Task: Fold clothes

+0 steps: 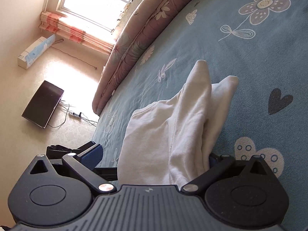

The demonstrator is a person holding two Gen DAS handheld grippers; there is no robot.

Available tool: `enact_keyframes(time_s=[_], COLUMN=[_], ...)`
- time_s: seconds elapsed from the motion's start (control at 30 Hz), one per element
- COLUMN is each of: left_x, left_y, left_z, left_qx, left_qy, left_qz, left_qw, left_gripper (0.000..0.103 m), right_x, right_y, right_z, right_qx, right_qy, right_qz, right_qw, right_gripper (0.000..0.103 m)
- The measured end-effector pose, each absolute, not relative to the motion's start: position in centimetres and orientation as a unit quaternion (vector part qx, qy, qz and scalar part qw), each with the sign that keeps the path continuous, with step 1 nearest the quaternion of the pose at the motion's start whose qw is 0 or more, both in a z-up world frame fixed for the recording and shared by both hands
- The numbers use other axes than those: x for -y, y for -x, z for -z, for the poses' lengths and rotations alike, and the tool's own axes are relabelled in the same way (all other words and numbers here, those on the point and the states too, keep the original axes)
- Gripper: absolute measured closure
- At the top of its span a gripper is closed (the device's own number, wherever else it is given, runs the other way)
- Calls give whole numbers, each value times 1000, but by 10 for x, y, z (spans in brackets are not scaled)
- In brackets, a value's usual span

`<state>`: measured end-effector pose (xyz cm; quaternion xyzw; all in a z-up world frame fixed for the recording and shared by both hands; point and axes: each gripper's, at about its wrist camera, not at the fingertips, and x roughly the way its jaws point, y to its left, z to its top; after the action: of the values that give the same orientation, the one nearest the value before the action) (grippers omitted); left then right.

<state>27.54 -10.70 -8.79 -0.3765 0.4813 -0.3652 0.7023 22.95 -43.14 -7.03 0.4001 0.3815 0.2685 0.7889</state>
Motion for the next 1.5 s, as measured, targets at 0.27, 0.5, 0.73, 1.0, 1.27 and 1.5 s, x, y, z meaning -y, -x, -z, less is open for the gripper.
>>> enact_keyframes(time_s=[0.27, 0.5, 0.73, 1.0, 1.27, 1.5], left_x=[205, 302, 368, 372, 297, 266], left_y=[-300, -329, -340, -337, -310, -280], left_z=[78, 79, 96, 131, 92, 102], left_qx=[-497, -505, -510, -545, -467, -470], left_qy=[341, 337, 341, 283, 90, 3], left_qz=[412, 446, 455, 435, 424, 414], left_qw=[684, 658, 645, 659, 770, 779], left_gripper=[2, 2, 2, 3, 2, 2], right_x=[514, 602, 672, 691, 652, 620], right_y=[-221, -230, -248, -261, -226, -240], right_z=[53, 34, 34, 75, 47, 101], right_qx=[-364, -358, -364, -392, -313, -368], right_qy=[-391, -367, -346, -298, -120, -55], right_qz=[-211, -149, -108, -48, 44, 72], right_qw=[818, 845, 858, 869, 941, 925], right_gripper=[0, 0, 0, 0, 0, 0])
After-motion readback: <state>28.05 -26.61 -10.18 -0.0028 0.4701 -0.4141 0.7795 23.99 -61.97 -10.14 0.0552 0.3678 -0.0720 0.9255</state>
